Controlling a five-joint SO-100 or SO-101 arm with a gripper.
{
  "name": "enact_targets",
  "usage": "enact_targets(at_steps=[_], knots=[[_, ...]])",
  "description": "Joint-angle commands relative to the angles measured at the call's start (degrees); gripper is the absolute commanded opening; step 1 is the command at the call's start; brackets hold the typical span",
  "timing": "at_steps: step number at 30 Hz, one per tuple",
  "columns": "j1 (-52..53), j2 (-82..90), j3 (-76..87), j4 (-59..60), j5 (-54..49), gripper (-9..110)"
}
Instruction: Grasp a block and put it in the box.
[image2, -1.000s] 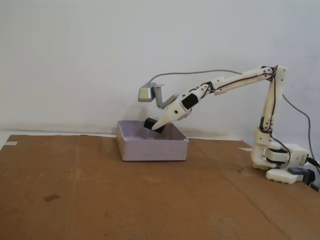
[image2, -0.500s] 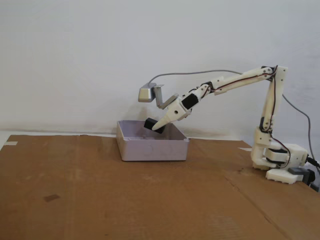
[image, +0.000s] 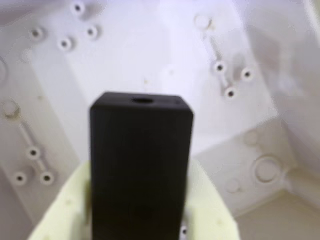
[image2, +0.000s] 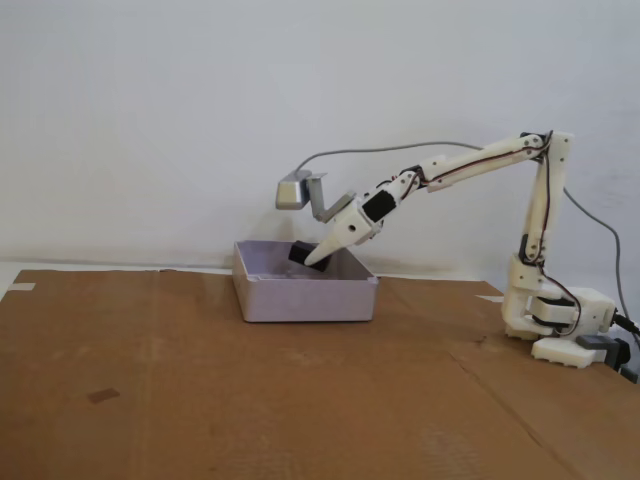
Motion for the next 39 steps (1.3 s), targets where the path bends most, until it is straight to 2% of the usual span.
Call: enact_targets(at_steps=[1, 25, 31, 39], knots=[[-1.9, 1.8, -5.8, -0.3, -0.4, 7], [-2.7, -1.4, -5.8, -0.3, -0.4, 8], [-2.7, -1.4, -5.8, -0.5, -0.4, 16], [-2.7, -1.4, -5.8, -0.4, -0.4, 17]])
